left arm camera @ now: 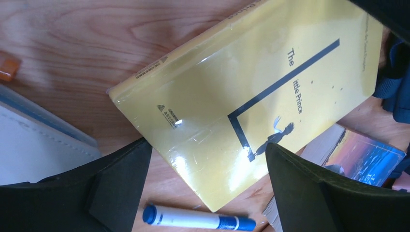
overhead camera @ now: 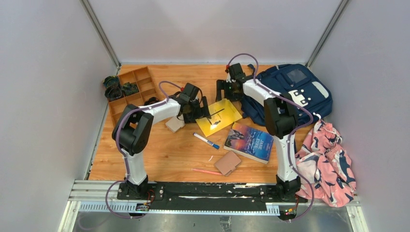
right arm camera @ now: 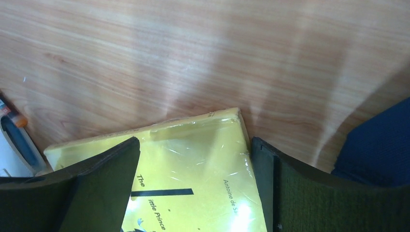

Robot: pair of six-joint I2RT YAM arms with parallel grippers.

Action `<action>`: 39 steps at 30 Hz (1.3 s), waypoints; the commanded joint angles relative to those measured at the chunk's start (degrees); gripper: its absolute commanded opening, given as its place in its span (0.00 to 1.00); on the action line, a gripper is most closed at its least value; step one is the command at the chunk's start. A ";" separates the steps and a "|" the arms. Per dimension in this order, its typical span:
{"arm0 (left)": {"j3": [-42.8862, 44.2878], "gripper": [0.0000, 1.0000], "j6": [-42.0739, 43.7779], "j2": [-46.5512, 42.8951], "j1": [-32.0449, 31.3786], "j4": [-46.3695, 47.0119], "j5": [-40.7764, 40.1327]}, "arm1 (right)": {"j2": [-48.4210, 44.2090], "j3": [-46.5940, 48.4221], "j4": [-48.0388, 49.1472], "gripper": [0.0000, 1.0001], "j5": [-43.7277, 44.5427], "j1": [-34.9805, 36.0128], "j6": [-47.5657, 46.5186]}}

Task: Pack the student bag
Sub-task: Pick up the book from the center of the board.

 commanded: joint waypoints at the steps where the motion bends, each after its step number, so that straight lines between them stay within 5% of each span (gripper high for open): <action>1: -0.50 0.93 -0.11 -1.65 1.41 2.74 0.65 | -1.53 -5.56 -4.84 0.89 -5.82 1.79 1.93; 8: -0.67 0.93 0.75 -2.49 1.76 3.78 1.36 | -8.79 -11.48 -5.71 0.90 12.68 2.33 -4.90; 17: 1.16 0.95 1.84 -3.51 1.76 1.12 1.66 | -10.00 -19.18 -3.29 0.91 4.18 1.30 -1.76; 27: -5.02 0.96 4.41 -20.11 0.80 -6.50 -2.70 | -11.30 -24.19 2.14 0.90 -4.58 0.65 0.59; 39: -21.70 0.96 -1.32 -20.94 0.36 7.32 5.95 | -11.01 -27.66 9.30 0.87 -19.63 -0.12 4.39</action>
